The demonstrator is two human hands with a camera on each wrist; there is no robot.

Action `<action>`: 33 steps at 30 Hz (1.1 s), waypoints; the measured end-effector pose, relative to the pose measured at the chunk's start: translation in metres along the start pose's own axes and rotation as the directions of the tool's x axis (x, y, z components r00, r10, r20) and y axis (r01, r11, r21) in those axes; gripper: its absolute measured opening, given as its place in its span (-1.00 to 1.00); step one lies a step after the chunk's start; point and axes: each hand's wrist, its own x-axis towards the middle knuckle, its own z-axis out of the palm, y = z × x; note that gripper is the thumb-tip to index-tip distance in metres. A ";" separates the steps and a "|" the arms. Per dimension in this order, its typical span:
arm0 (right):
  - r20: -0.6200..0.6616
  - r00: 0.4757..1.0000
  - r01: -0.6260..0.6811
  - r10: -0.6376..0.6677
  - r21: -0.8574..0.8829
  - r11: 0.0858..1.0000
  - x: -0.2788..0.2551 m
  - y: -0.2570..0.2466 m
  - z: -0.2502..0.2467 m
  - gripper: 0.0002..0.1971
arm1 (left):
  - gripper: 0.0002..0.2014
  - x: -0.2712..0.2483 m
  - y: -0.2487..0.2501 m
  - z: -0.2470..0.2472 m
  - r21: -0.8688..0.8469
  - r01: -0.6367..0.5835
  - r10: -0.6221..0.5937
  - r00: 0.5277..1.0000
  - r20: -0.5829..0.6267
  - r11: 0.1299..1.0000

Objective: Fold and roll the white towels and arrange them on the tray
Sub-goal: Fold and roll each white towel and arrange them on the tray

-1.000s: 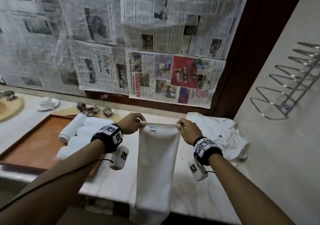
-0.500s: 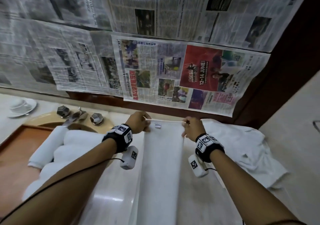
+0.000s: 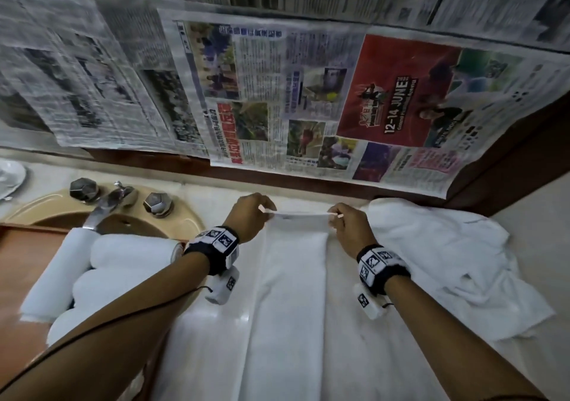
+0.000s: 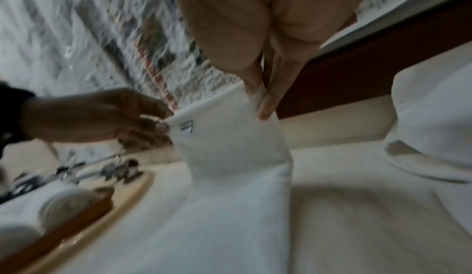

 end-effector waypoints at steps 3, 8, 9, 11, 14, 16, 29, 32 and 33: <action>0.050 0.994 0.104 -0.098 -0.128 0.986 -0.029 0.014 0.015 -0.82 | -0.86 -0.021 -0.016 0.014 0.102 -0.036 0.028 0.997 0.077 0.994; 0.176 0.980 0.140 -0.090 -0.293 0.946 -0.071 0.046 0.044 -0.82 | -0.86 -0.047 -0.035 0.040 0.218 -0.019 -0.028 0.977 0.211 0.976; 0.211 0.974 0.147 -0.077 -0.341 0.928 -0.076 0.049 0.049 -0.81 | -0.84 -0.051 -0.039 0.047 0.267 -0.037 -0.032 0.968 0.248 0.963; 0.291 0.956 0.172 -0.051 -0.409 0.896 -0.084 0.053 0.058 -0.68 | -0.73 -0.061 -0.045 0.061 0.332 -0.088 -0.013 0.956 0.292 0.939; 0.361 0.930 0.222 -0.069 -0.401 0.889 -0.092 0.055 0.068 -0.34 | -0.43 -0.075 -0.050 0.081 0.340 -0.185 0.088 0.956 0.280 0.922; 0.427 0.903 0.252 -0.055 -0.422 0.871 -0.095 0.057 0.073 -0.15 | -0.19 -0.082 -0.056 0.093 0.377 -0.237 0.112 0.939 0.324 0.895; 0.419 0.906 0.126 0.064 -0.411 0.903 -0.029 0.066 0.070 -0.11 | -0.08 -0.009 -0.071 0.094 0.477 -0.311 0.073 0.888 0.454 0.822; 0.427 0.900 0.119 0.088 -0.433 0.894 0.000 0.065 0.065 -0.12 | -0.08 0.021 -0.065 0.091 0.494 -0.294 0.046 0.890 0.453 0.818; 0.433 0.896 0.114 0.098 -0.437 0.892 0.010 0.064 0.064 -0.12 | -0.09 0.030 -0.064 0.090 0.495 -0.286 0.038 0.892 0.451 0.821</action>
